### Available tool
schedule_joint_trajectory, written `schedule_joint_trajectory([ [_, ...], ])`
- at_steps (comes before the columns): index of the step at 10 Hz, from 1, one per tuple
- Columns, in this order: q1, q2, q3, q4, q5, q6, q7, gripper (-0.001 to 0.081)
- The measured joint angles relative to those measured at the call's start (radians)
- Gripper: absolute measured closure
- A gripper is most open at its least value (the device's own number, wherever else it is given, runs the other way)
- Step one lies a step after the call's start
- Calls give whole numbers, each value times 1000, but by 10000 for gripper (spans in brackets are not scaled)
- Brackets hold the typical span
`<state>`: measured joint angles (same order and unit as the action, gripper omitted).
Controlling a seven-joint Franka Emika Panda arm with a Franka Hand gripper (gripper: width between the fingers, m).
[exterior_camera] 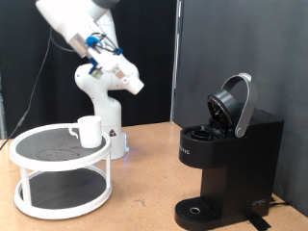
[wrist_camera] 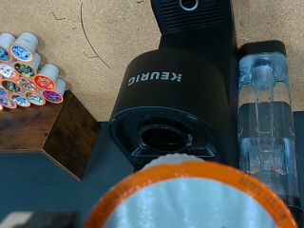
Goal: Make a cup of coffee with the keurig machine
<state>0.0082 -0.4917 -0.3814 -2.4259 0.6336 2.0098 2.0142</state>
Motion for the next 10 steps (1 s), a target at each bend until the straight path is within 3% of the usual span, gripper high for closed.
schedule_joint_trajectory([
  [3,6,8,-15,6,46,-47,-29,410],
  [5,39,53,-7,47,108,-53,-22,410],
  [10,90,180,74,151,121,-36,2,410],
])
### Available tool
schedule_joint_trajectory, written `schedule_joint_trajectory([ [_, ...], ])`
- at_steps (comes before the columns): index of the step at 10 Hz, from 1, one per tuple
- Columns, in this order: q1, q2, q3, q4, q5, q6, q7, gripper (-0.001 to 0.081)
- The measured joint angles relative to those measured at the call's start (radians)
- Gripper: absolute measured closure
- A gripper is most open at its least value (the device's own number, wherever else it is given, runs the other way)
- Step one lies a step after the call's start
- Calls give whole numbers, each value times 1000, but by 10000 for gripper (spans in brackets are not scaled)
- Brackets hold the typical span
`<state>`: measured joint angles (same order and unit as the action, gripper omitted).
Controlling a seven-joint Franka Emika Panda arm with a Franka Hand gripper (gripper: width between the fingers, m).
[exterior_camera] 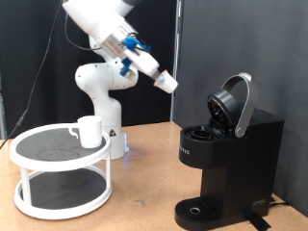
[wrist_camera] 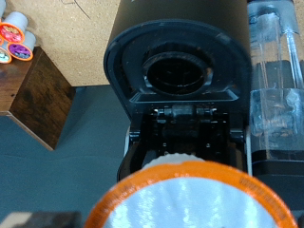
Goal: Make a cup of coffee with the keurig machine
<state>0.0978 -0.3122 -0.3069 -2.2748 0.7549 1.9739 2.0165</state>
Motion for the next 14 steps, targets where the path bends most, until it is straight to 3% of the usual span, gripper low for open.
schedule_joint_trajectory([
  [2,17,34,48,18,0,37,1,410],
  [4,22,51,95,13,-3,131,16,409],
  [8,20,58,102,15,-24,75,40,408],
  [14,24,144,192,-12,-100,199,93,408],
])
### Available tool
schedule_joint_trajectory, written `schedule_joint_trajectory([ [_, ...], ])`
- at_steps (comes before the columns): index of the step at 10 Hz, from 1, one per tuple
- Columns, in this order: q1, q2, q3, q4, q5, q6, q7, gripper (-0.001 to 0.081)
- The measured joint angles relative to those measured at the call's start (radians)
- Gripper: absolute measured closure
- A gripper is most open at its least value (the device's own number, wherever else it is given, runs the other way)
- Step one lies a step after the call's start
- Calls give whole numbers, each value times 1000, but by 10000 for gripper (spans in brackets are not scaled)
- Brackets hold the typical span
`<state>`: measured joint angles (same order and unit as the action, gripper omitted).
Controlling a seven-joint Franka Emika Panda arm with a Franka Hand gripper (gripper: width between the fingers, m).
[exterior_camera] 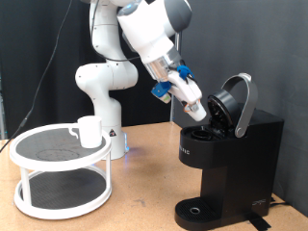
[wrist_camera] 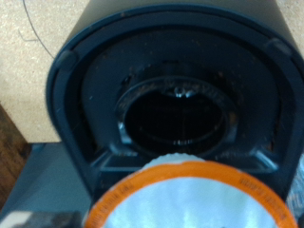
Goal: Make a cup of coffee with the keurig machine
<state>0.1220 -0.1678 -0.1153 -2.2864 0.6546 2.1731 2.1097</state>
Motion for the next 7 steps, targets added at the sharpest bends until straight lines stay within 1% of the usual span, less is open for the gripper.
schedule_joint_trajectory([
  [2,0,20,21,-18,-1,43,0,408],
  [4,0,36,30,-27,-1,71,0,408],
  [7,0,57,36,-32,1,96,0,408],
])
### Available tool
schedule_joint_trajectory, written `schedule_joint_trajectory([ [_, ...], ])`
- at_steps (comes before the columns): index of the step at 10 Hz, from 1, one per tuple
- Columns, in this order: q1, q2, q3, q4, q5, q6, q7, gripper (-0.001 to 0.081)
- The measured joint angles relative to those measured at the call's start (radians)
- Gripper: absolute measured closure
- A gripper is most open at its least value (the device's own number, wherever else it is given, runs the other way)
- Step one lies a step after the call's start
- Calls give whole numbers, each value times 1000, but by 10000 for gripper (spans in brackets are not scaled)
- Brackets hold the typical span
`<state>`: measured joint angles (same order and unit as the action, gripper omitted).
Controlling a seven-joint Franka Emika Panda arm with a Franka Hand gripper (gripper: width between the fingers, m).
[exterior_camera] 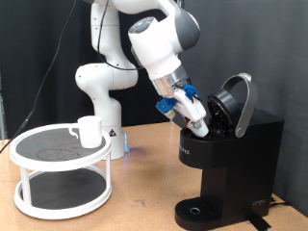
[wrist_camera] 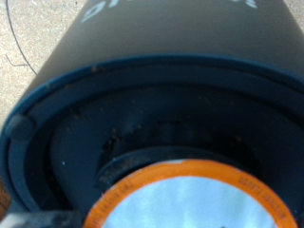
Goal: Make a cup of coffee with the keurig machine
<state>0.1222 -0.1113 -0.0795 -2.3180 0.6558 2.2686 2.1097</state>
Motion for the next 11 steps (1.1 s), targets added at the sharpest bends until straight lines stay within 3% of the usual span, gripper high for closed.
schedule_joint_trajectory([
  [4,0,10,4,0,9,14,0,398],
  [5,0,11,4,0,12,14,-1,177],
  [6,0,11,4,0,19,14,-3,177],
  [7,0,11,4,0,29,13,-11,93],
  [11,-4,-30,-8,3,99,-66,-98,72],
])
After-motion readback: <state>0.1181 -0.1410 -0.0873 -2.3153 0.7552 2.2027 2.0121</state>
